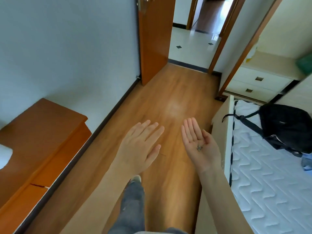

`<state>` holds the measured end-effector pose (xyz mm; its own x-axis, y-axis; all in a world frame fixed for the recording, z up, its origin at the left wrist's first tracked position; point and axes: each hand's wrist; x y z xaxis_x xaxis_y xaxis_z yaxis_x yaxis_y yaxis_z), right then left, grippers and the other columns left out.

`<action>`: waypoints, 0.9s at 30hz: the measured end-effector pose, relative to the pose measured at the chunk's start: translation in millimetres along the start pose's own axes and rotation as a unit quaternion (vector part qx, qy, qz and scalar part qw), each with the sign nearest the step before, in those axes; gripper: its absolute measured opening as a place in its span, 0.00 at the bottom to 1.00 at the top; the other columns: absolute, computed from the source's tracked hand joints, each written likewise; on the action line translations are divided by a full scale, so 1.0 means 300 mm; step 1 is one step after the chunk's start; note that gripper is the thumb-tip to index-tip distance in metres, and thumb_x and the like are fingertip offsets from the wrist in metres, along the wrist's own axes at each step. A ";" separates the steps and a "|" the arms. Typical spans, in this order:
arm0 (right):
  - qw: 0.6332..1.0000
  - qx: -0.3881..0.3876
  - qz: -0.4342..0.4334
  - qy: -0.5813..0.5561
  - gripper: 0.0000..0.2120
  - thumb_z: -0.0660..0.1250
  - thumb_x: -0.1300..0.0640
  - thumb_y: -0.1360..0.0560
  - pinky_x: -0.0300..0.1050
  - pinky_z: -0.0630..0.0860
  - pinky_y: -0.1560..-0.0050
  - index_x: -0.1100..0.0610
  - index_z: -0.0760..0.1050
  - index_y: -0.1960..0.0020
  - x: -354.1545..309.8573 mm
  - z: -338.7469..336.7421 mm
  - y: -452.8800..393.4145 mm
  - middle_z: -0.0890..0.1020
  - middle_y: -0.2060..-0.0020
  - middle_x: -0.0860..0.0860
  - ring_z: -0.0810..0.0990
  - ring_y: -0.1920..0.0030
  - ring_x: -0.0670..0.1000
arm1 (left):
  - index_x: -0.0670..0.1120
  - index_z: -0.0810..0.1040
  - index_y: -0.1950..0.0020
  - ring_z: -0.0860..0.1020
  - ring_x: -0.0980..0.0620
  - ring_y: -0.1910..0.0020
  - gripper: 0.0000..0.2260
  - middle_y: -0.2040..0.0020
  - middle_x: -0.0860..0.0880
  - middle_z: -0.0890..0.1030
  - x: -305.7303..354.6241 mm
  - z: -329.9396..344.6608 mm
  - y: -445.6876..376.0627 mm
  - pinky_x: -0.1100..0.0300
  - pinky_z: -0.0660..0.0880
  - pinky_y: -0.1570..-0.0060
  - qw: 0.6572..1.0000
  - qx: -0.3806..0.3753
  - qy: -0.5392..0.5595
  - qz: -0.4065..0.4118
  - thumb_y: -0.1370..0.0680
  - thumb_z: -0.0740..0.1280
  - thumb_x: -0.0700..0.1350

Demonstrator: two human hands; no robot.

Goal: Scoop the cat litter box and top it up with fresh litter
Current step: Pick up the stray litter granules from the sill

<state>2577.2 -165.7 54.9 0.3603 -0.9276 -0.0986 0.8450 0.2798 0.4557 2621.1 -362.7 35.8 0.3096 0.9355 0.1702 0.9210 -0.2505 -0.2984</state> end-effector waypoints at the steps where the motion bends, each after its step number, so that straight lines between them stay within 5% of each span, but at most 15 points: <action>1: 1.000 0.004 -0.003 -0.005 0.22 0.50 0.56 0.17 0.58 0.73 0.41 0.69 0.76 0.39 -0.002 0.021 -0.079 0.79 0.41 0.65 0.76 0.39 0.63 | 0.50 0.70 0.28 0.68 0.49 0.29 0.21 0.31 0.50 0.73 -0.053 0.035 -0.062 0.53 0.61 0.29 1.000 -0.004 -0.001 0.005 0.20 0.57 0.55; 13: 0.992 -0.002 -0.121 -0.042 0.21 0.50 0.56 0.17 0.57 0.69 0.35 0.69 0.73 0.36 -0.156 0.501 -0.886 0.78 0.40 0.65 0.76 0.39 0.63 | 0.48 0.72 0.30 0.71 0.48 0.33 0.21 0.34 0.48 0.76 -0.604 0.158 -1.082 0.52 0.67 0.33 0.991 0.005 0.054 0.123 0.20 0.54 0.54; 23: 0.974 0.018 -0.225 0.000 0.16 0.54 0.67 0.19 0.52 0.72 0.33 0.67 0.69 0.33 -0.600 0.645 -1.496 0.78 0.39 0.62 0.77 0.37 0.59 | 0.46 0.71 0.30 0.72 0.47 0.35 0.20 0.35 0.47 0.76 -0.662 0.505 -1.862 0.52 0.70 0.36 0.978 -0.056 0.072 0.187 0.20 0.55 0.52; 27: 0.970 0.019 -0.243 0.028 0.17 0.55 0.61 0.18 0.53 0.71 0.33 0.66 0.69 0.32 -0.849 0.764 -1.738 0.78 0.37 0.61 0.77 0.36 0.58 | 0.47 0.72 0.31 0.73 0.48 0.35 0.20 0.36 0.48 0.77 -0.636 0.596 -2.242 0.56 0.65 0.35 0.975 -0.057 0.068 0.203 0.20 0.54 0.52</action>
<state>1954.1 -132.0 45.1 -0.0541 -0.9325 -0.3572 0.9055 -0.1967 0.3761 1900.3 -328.2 36.1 0.6761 0.7132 0.1847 0.7333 -0.6272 -0.2625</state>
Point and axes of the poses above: each hand's wrist, its own y-axis away from the middle knuckle, its own z-axis out of the palm, x = y × z
